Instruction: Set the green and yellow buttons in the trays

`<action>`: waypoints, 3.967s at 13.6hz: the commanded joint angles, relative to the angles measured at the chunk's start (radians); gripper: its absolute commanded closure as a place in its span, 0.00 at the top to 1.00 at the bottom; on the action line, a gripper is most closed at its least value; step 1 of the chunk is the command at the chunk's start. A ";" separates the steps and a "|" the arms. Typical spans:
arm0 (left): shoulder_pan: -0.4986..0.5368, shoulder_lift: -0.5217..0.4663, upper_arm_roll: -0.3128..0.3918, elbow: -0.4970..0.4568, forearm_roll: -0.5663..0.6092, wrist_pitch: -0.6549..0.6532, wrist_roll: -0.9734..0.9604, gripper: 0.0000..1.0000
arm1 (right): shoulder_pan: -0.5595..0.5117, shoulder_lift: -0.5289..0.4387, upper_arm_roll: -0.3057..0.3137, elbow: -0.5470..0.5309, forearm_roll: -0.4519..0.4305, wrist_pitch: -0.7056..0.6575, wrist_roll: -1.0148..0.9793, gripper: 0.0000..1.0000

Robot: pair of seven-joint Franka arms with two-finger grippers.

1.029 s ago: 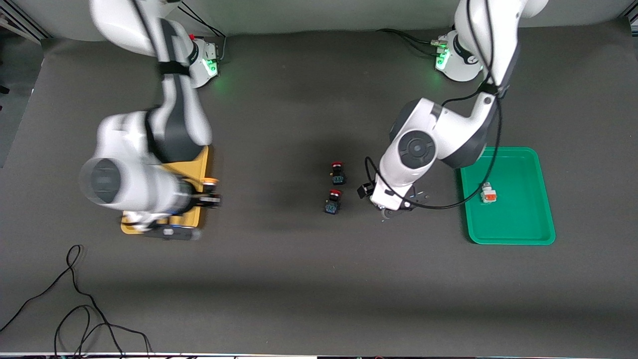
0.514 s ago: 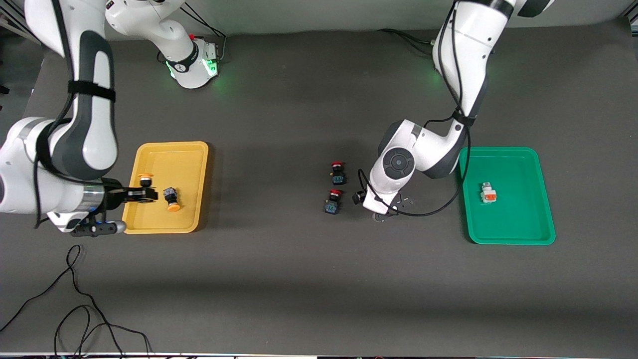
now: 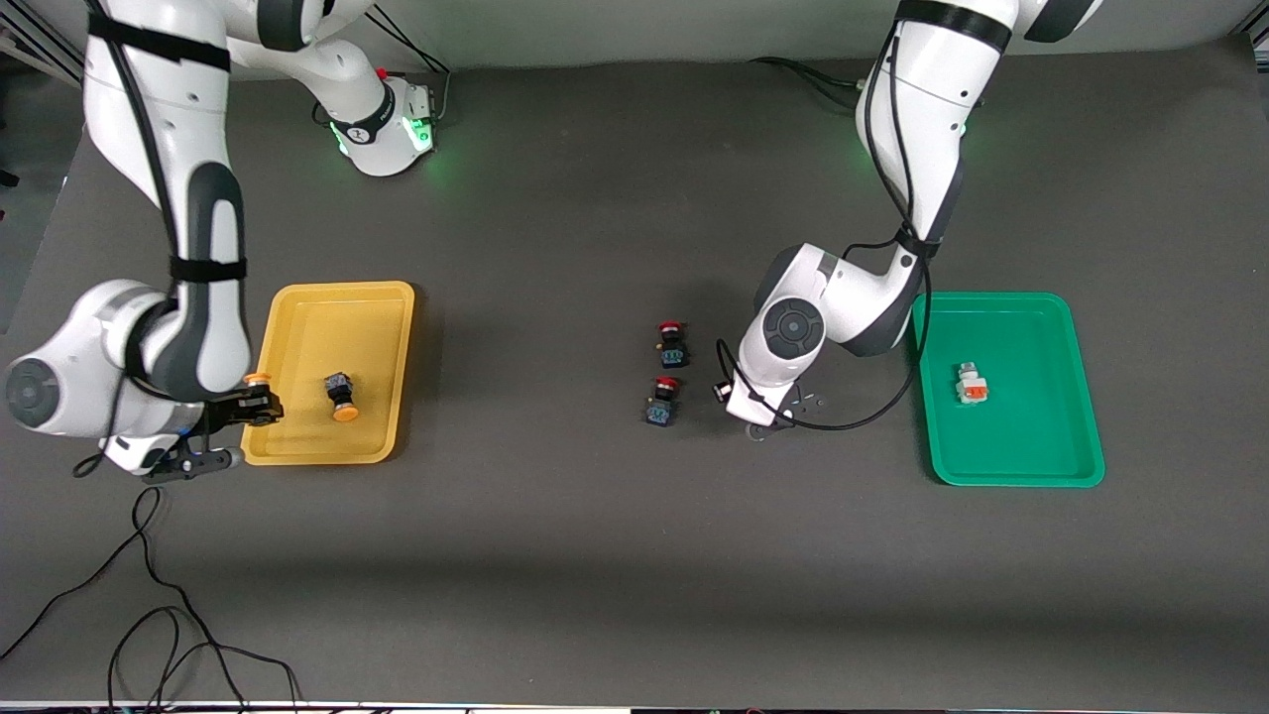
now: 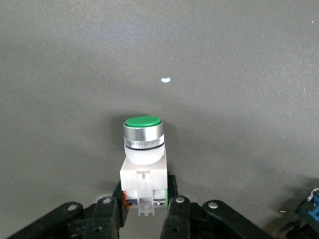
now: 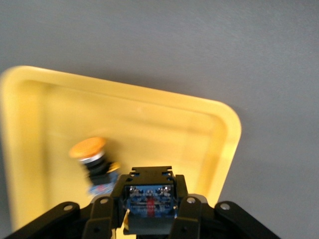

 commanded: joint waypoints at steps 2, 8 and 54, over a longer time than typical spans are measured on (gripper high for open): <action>0.013 -0.056 0.011 0.018 0.007 -0.033 -0.019 0.08 | 0.006 0.078 0.014 -0.046 0.136 0.098 -0.104 0.00; 0.103 -0.229 0.008 0.194 0.004 -0.455 0.125 0.05 | 0.017 0.137 0.012 -0.048 0.279 0.092 -0.172 0.63; 0.579 -0.637 0.005 0.168 0.088 -0.882 1.007 1.00 | -0.054 -0.284 -0.142 0.604 -0.107 -0.909 0.263 1.00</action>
